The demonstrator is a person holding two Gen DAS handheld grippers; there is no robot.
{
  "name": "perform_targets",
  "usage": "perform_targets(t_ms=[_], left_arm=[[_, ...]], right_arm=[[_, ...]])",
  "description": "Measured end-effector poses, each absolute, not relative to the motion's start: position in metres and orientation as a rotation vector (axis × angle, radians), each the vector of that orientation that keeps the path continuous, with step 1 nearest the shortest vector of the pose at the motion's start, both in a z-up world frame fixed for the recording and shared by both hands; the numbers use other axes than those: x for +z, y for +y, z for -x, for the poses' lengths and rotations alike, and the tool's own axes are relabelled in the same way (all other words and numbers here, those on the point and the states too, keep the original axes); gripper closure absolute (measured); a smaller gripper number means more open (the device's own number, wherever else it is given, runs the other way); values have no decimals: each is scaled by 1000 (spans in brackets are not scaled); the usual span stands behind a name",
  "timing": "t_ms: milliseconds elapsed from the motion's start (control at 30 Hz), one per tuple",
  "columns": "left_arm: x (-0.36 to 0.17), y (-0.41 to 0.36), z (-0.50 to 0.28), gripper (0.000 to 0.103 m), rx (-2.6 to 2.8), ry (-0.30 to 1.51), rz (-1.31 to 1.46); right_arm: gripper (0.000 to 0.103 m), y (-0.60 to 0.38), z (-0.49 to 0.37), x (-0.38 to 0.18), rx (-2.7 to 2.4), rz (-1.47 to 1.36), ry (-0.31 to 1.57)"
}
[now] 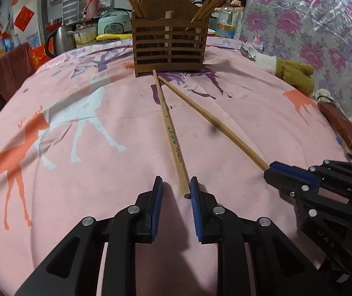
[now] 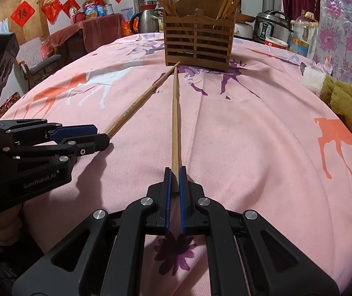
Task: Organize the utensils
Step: 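Close the left tool on one chopstick while the right tool grasps the other, then lift both chopsticks up over the wooden holder and lower them in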
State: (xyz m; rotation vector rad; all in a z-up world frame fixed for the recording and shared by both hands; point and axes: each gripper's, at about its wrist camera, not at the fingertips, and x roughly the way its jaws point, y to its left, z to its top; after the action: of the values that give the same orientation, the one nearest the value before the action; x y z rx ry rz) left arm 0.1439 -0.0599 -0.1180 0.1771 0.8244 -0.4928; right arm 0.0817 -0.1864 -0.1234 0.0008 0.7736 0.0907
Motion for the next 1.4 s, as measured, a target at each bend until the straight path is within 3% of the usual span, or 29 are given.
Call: perform_targets(t_ms=[67, 600, 1400], left_arm=[[-117, -60, -143, 96, -494, 822, -182], [-72, -28, -149, 97, -431, 742, -90], [3, -47, -149, 97, -395, 606, -129]], right_arm=[[97, -188, -82, -123, 86, -4, 767], [97, -216, -75, -78, 44, -122, 619], [97, -215, -78, 8, 71, -153, 373]])
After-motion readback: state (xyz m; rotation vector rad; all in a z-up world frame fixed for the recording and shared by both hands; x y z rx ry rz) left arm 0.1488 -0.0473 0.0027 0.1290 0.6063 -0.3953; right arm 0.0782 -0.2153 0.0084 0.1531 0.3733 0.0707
